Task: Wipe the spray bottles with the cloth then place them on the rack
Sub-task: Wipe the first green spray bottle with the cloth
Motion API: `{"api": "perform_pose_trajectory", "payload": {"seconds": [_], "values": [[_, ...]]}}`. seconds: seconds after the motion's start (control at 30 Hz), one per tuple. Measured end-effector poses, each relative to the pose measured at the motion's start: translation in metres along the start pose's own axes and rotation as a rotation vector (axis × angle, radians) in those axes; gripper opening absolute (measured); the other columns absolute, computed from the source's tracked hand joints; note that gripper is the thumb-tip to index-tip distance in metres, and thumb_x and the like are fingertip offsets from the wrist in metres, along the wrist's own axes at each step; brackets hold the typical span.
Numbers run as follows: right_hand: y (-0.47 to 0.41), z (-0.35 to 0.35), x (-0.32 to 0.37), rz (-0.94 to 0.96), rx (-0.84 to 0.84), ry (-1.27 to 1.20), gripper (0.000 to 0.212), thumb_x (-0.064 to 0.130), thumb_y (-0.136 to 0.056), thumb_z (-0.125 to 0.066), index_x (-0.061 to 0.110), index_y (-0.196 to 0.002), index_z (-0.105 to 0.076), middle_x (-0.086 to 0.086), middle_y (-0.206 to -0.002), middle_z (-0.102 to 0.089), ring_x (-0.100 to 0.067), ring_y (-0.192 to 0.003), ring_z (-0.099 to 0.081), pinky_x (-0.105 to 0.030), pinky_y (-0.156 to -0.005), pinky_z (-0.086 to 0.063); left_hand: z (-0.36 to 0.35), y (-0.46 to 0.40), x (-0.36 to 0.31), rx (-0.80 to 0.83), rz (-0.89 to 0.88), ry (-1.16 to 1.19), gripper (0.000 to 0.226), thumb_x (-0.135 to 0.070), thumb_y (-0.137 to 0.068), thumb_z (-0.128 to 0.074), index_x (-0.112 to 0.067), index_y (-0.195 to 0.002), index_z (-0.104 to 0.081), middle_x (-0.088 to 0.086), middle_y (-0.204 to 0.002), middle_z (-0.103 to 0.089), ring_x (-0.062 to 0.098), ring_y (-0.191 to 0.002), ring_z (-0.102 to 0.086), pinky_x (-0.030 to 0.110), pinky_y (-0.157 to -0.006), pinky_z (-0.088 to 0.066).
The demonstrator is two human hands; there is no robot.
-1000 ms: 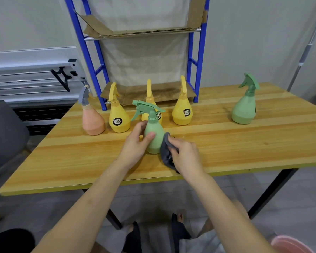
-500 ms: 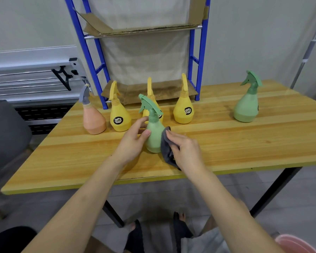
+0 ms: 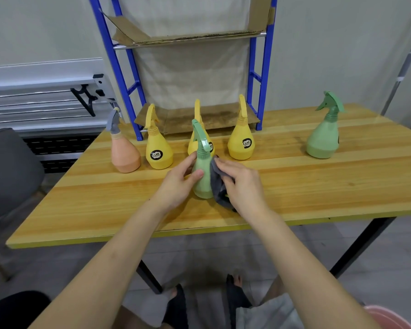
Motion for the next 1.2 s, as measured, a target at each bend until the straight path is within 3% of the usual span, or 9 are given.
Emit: {"api": "perform_pose_trajectory", "payload": {"seconds": [0.1,0.2,0.33,0.5,0.6,0.67,0.83,1.0,1.2], "values": [[0.02,-0.005,-0.019,-0.002,0.105,0.132,0.022,0.006,-0.097,-0.062,0.017,-0.109,-0.077,0.003,-0.1,-0.075,-0.015,-0.092,-0.069,-0.033,-0.083,-0.055,0.001,-0.001,0.005,0.012,0.033,-0.008,0.056,-0.032,-0.105,-0.053,-0.03,-0.157,-0.035,-0.01,-0.15,-0.053,0.009,-0.14,-0.047,0.047,-0.118,-0.038],[0.027,-0.003,-0.025,-0.003,0.155,0.149,0.029,0.001,-0.092,-0.064,0.016,-0.114,-0.077,0.002,-0.113,-0.076,-0.017,-0.103,-0.069,-0.013,-0.089,-0.048,-0.001,-0.001,0.004,0.018,0.044,-0.014,0.055,-0.025,-0.107,-0.051,-0.028,-0.159,-0.032,-0.01,-0.153,-0.05,0.006,-0.142,-0.044,0.044,-0.12,-0.036],[0.03,-0.003,-0.025,-0.079,0.242,0.141,0.033,0.011,-0.093,-0.065,0.021,-0.125,-0.072,0.003,-0.124,-0.072,-0.021,-0.114,-0.066,-0.037,-0.095,-0.054,-0.001,0.001,0.005,0.024,0.066,-0.009,0.056,-0.025,-0.107,-0.05,-0.027,-0.159,-0.03,-0.009,-0.155,-0.047,0.006,-0.143,-0.041,0.042,-0.121,-0.035],[0.044,-0.004,-0.017,-0.107,0.338,0.232,0.058,0.051,-0.089,-0.068,0.029,-0.142,-0.058,0.014,-0.146,-0.055,-0.008,-0.135,-0.05,-0.03,-0.104,-0.048,-0.003,0.003,-0.001,0.022,0.065,-0.023,0.055,-0.027,-0.107,-0.049,-0.027,-0.159,-0.031,-0.011,-0.156,-0.046,0.004,-0.143,-0.04,0.038,-0.121,-0.034],[0.056,-0.009,-0.022,-0.124,0.42,0.352,0.085,0.067,-0.082,-0.068,0.031,-0.155,-0.041,0.015,-0.161,-0.036,-0.007,-0.148,-0.03,-0.031,-0.117,-0.035,0.0,0.004,0.002,-0.088,0.096,-0.038,0.063,-0.057,-0.097,-0.052,-0.031,-0.153,-0.041,-0.01,-0.145,-0.051,0.012,-0.137,-0.045,0.045,-0.117,-0.038],[0.061,-0.013,-0.023,-0.113,0.438,0.352,0.085,0.064,-0.085,-0.068,0.031,-0.156,-0.037,0.013,-0.164,-0.029,-0.01,-0.152,-0.024,-0.034,-0.121,-0.031,0.004,0.004,0.001,-0.208,0.122,-0.076,0.074,-0.072,-0.087,-0.052,-0.029,-0.147,-0.05,-0.005,-0.133,-0.05,0.016,-0.129,-0.046,0.044,-0.113,-0.041],[0.064,-0.008,-0.019,-0.053,0.401,0.376,0.059,0.043,-0.096,-0.064,0.032,-0.152,-0.046,0.009,-0.162,-0.034,-0.015,-0.148,-0.036,-0.04,-0.115,-0.042,0.005,-0.003,-0.014,-0.335,0.098,-0.176,0.067,-0.063,-0.084,-0.068,-0.029,-0.139,-0.051,-0.006,-0.122,-0.059,0.014,-0.11,-0.057,0.042,-0.094,-0.053],[0.062,-0.007,-0.019,-0.049,0.399,0.381,0.051,0.03,-0.101,-0.059,0.03,-0.15,-0.048,0.009,-0.161,-0.038,-0.015,-0.145,-0.041,-0.04,-0.108,-0.048,0.001,-0.009,-0.021,-0.24,0.062,-0.208,0.058,-0.061,-0.087,-0.065,-0.031,-0.136,-0.054,-0.007,-0.122,-0.065,0.015,-0.107,-0.061,0.046,-0.09,-0.055],[0.059,-0.007,-0.024,-0.096,0.381,0.327,0.048,0.023,-0.101,-0.06,0.025,-0.148,-0.052,0.009,-0.158,-0.042,-0.014,-0.143,-0.043,-0.039,-0.11,-0.046,0.001,-0.007,-0.025,-0.081,0.032,-0.077,0.04,-0.039,-0.097,-0.066,-0.032,-0.134,-0.054,-0.015,-0.121,-0.064,0.003,-0.107,-0.059,0.034,-0.095,-0.053]]}}
Point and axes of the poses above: each hand's wrist, its own y-axis away from the middle knuckle, its own z-axis out of the back of the hand, x = y × z, the point moved 9 cm from there along -y, towards the middle knuckle
